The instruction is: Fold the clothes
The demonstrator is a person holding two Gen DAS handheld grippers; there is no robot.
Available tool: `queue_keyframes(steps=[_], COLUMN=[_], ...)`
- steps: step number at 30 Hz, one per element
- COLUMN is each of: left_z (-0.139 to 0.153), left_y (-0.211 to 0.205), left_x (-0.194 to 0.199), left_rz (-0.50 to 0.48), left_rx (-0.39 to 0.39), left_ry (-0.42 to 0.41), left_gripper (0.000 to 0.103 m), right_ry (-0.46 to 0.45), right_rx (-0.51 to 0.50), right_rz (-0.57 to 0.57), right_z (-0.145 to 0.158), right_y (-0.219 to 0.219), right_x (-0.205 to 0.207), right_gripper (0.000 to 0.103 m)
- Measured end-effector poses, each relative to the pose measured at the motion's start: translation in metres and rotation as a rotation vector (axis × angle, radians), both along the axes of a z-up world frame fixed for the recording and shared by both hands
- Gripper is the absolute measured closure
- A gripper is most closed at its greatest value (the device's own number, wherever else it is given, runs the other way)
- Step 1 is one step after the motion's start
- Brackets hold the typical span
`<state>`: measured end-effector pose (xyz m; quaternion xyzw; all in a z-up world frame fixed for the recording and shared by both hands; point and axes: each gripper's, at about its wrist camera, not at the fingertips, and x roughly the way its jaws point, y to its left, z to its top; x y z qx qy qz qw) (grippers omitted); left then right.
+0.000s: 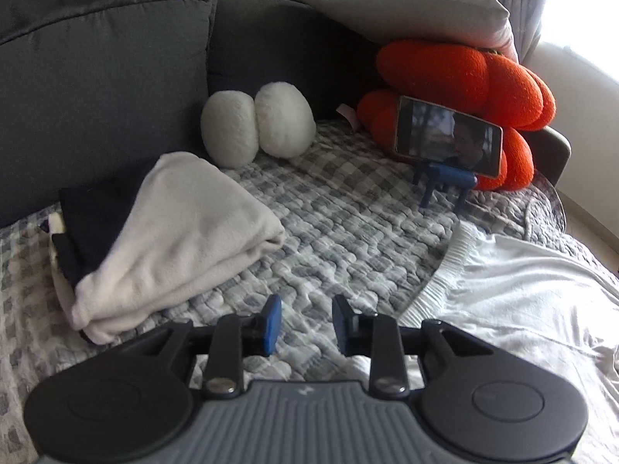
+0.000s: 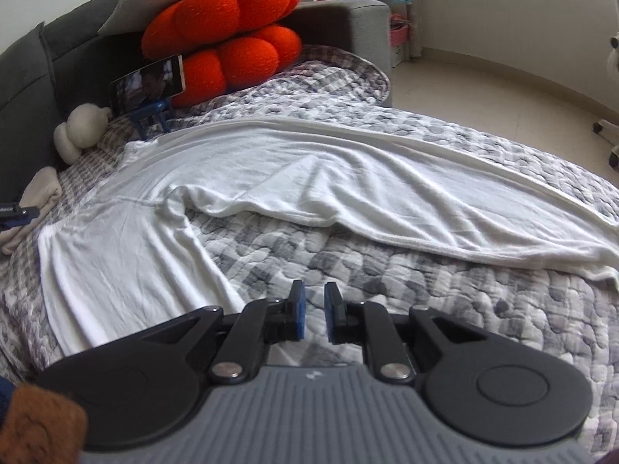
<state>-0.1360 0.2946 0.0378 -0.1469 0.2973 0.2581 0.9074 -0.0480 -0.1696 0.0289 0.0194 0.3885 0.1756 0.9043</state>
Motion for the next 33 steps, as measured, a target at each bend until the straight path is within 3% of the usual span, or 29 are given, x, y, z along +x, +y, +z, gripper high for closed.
queue_keyframes(steps=[3,6,10,13,16,18,21,23,25,26,28,33], left_z=[0.008,0.008,-0.003,-0.002,0.002,0.000,-0.008,-0.015,-0.023,-0.025,-0.022,-0.021], left_y=[-0.009,-0.039,-0.092,-0.133,-0.172,-0.193,-0.218,-0.231,-0.239,-0.239,-0.237,-0.225], left_x=[0.007,0.024,0.054,0.074,0.089,0.099,0.114,0.121,0.125,0.125,0.120,0.111], left_rz=[-0.060,-0.223,-0.404,-0.520,-0.633,-0.694,-0.753,-0.776,-0.801,-0.812,-0.831,-0.851], left_rx=[-0.006,-0.034,-0.098,-0.082,-0.001,0.048,0.132,0.199,0.235,0.233,0.228,0.178], left_ry=[-0.021,-0.017,0.000,-0.003,-0.016,-0.013,0.016,0.040,0.081,0.089,0.077,0.070], left_gripper=[0.073,0.067,0.062,0.057,0.049,0.043,0.041,0.042,0.064,0.083,0.096,0.100], right_ry=[0.014,0.036,0.087,0.105,0.107,0.086,0.050,0.039,0.014,-0.004,-0.035,-0.069], right_rx=[0.037,0.090,0.251,0.330,0.342,0.284,0.181,0.177,0.163,0.149,0.137,0.141], right_rz=[-0.101,-0.197,-0.304,-0.396,-0.443,-0.447,-0.462,-0.475,-0.494,-0.503,-0.520,-0.575], right_z=[-0.003,-0.007,-0.010,-0.009,-0.009,-0.006,-0.007,-0.008,-0.008,-0.006,-0.003,0.001], right_y=[-0.027,-0.053,-0.078,-0.091,-0.094,-0.087,-0.080,-0.084,-0.088,-0.089,-0.093,-0.104], right_x=[0.005,0.013,0.027,0.038,0.046,0.048,0.048,0.047,0.044,0.042,0.038,0.030], right_gripper=[0.088,0.085,0.083,0.070,0.070,0.076,0.099,0.103,0.103,0.103,0.103,0.103])
